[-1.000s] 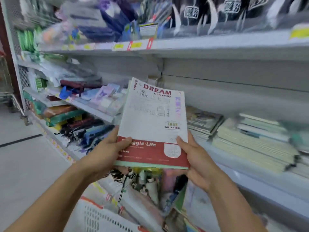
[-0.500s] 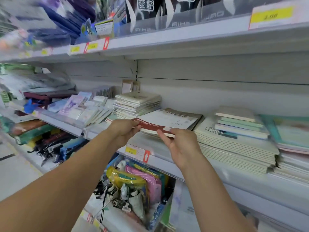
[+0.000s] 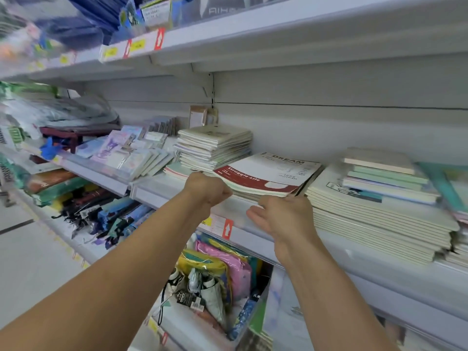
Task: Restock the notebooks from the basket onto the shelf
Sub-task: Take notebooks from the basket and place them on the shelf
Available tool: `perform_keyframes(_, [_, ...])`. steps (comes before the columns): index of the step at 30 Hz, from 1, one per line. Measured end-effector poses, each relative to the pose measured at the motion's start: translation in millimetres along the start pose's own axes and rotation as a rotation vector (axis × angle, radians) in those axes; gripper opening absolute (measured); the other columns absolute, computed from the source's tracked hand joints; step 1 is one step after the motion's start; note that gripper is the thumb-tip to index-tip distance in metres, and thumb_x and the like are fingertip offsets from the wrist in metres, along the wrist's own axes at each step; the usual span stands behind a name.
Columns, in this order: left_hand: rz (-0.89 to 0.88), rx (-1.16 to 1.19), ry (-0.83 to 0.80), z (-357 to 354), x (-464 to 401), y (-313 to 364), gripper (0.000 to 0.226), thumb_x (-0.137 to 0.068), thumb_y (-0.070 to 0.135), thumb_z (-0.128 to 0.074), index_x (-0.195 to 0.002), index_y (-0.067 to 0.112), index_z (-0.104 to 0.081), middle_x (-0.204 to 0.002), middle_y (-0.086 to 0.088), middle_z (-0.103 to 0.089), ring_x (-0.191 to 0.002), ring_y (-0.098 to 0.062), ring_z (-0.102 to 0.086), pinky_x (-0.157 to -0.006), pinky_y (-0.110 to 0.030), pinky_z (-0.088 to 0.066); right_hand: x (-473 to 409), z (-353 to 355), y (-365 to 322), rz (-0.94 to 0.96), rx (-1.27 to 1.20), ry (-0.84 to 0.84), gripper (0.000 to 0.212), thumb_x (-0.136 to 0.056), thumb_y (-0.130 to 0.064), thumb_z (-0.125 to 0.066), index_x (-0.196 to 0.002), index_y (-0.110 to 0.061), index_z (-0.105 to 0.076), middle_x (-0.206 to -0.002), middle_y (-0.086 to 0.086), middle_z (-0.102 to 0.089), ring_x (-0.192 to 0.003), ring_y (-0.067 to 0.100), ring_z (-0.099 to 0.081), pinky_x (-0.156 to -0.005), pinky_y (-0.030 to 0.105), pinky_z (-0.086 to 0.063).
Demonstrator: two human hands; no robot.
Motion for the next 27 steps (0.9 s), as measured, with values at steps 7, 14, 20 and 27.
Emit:
perform_keyframes(7, [0.047,0.0,-0.241,-38.4,7.0,9.5,0.02,-0.092,-0.013,-0.05,-0.083,0.002,-0.059,-0.093,-0.014,-0.06,-0.087,-0.023,-0.065,-0.072,-0.024,-0.058,-8.9,-3.2,-9.3,-0.088,-0.043,-0.071,0.009,-0.083,0.006,-0.066,-0.089,-0.001,-0.064,-0.086,0.008,-0.066,-0.06,0.011,-0.067,-0.076,0.034,-0.062])
perform_keyframes(14, [-0.056,-0.306,-0.286,-54.1,-0.5,8.3,0.02,-0.095,-0.004,-0.048,-0.1,0.001,-0.067,-0.094,-0.013,-0.062,-0.075,-0.02,-0.061,-0.062,-0.024,-0.059,-33.5,-6.3,-10.9,-0.069,0.319,-0.184,0.018,-0.082,-0.001,-0.069,-0.1,-0.003,-0.066,-0.09,0.006,-0.063,-0.079,0.018,-0.061,-0.068,0.032,-0.062])
perform_keyframes(20, [-0.112,-0.515,-0.277,-51.0,2.4,17.9,0.018,-0.097,0.005,-0.046,-0.105,0.007,-0.062,-0.097,-0.01,-0.057,-0.078,-0.018,-0.054,-0.06,-0.025,-0.054,-50.2,-7.3,-10.3,0.004,0.657,-0.081,0.015,-0.081,-0.022,-0.07,-0.089,-0.012,-0.062,-0.071,0.0,-0.055,-0.062,0.015,-0.053,-0.055,0.024,-0.049])
perform_keyframes(27, [-0.435,-0.452,-0.128,-14.4,8.0,29.2,0.019,-0.09,0.003,-0.051,-0.1,0.012,-0.064,-0.09,-0.009,-0.062,-0.082,-0.024,-0.06,-0.078,-0.038,-0.056,-31.1,-10.1,-19.4,0.32,0.813,0.03,0.023,-0.083,-0.028,-0.067,-0.1,-0.019,-0.054,-0.072,-0.013,-0.054,-0.067,0.009,-0.055,-0.055,0.022,-0.038])
Point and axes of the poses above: each hand's wrist, its own x-axis away from the middle knuckle, its own z-axis out of the back of the hand, y = z × x, the point moved 6 cm from there along -x, towards the middle knuckle
